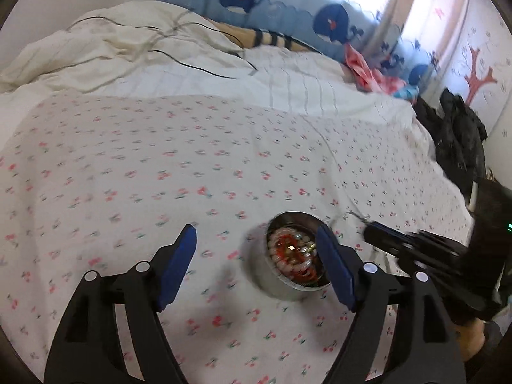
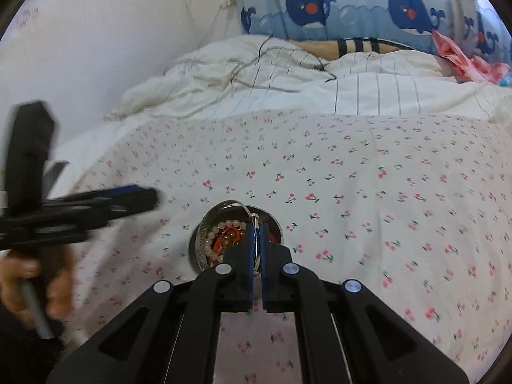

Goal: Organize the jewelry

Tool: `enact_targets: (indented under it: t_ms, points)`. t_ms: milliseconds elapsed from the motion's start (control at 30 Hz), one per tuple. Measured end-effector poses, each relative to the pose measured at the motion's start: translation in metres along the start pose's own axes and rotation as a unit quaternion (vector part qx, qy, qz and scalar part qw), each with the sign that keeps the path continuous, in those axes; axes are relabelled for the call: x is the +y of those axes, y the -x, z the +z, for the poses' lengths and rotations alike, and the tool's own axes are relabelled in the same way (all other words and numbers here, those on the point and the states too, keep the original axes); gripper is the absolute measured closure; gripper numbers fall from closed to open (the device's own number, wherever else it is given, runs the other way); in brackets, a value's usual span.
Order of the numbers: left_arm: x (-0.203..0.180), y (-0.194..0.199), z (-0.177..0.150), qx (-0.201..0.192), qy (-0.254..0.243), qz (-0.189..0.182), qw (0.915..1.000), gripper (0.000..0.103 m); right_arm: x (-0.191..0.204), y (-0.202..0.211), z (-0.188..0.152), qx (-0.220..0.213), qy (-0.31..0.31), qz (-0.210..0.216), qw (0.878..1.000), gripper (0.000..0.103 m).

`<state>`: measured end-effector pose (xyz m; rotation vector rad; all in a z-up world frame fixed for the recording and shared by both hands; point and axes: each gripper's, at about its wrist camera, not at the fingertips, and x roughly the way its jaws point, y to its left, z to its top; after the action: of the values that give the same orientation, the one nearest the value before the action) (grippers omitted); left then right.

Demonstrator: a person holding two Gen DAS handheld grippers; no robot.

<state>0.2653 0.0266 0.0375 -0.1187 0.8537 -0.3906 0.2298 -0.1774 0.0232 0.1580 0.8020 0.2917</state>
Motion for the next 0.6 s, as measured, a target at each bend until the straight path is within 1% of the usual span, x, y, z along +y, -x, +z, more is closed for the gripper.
enact_targets:
  t_ms: [67, 133, 200, 233, 267, 300, 333, 400, 433, 500, 567, 600]
  points:
    - [0.01, 0.007, -0.012, 0.002, 0.014, 0.006, 0.9999, 0.023, 0.003, -0.021, 0.002, 0.019, 0.002, -0.006, 1.0, 0.099]
    - [0.017, 0.009, -0.025, 0.008, 0.021, 0.013, 0.9997, 0.023, 0.005, -0.038, 0.0, 0.039, 0.006, -0.01, 0.999, 0.099]
    - [0.017, 0.005, -0.039, 0.02, 0.02, 0.031, 0.9991, 0.022, 0.008, -0.049, -0.002, 0.057, 0.012, -0.01, 0.998, 0.098]
    - [0.015, 0.004, -0.046, 0.023, 0.016, 0.041, 0.9988, 0.022, 0.01, -0.05, -0.003, 0.061, 0.016, -0.012, 0.998, 0.086]
    - [0.012, 0.003, -0.049, 0.024, 0.013, 0.048, 0.9985, 0.02, 0.013, -0.047, -0.004, 0.058, 0.022, -0.02, 0.998, 0.071]
    - [0.008, 0.004, -0.054, 0.021, 0.007, 0.058, 0.998, 0.016, 0.014, -0.04, -0.005, 0.045, 0.024, -0.029, 0.998, 0.04]
    - [0.002, 0.005, -0.059, 0.016, 0.0, 0.07, 0.9974, 0.014, 0.013, -0.024, -0.009, 0.018, 0.023, -0.043, 0.999, 0.035]
    - [-0.006, 0.011, -0.068, 0.005, -0.014, 0.087, 0.9961, 0.009, 0.014, 0.0, -0.016, -0.011, 0.025, -0.065, 0.998, 0.033]
    - [-0.012, 0.013, -0.072, -0.002, -0.021, 0.096, 0.9951, 0.009, 0.015, 0.012, -0.022, -0.02, 0.025, -0.079, 0.996, 0.025]
    - [-0.022, 0.018, -0.078, -0.012, -0.033, 0.107, 0.9936, 0.008, 0.023, 0.034, -0.039, -0.026, 0.028, -0.109, 0.993, 0.015]
    - [-0.029, 0.022, -0.083, -0.022, -0.037, 0.127, 0.991, 0.008, 0.034, 0.049, -0.058, -0.026, 0.049, -0.138, 0.989, 0.012]
    - [-0.031, 0.023, -0.087, -0.027, -0.031, 0.136, 0.9899, 0.008, 0.038, 0.053, -0.067, -0.024, 0.056, -0.152, 0.987, 0.008]
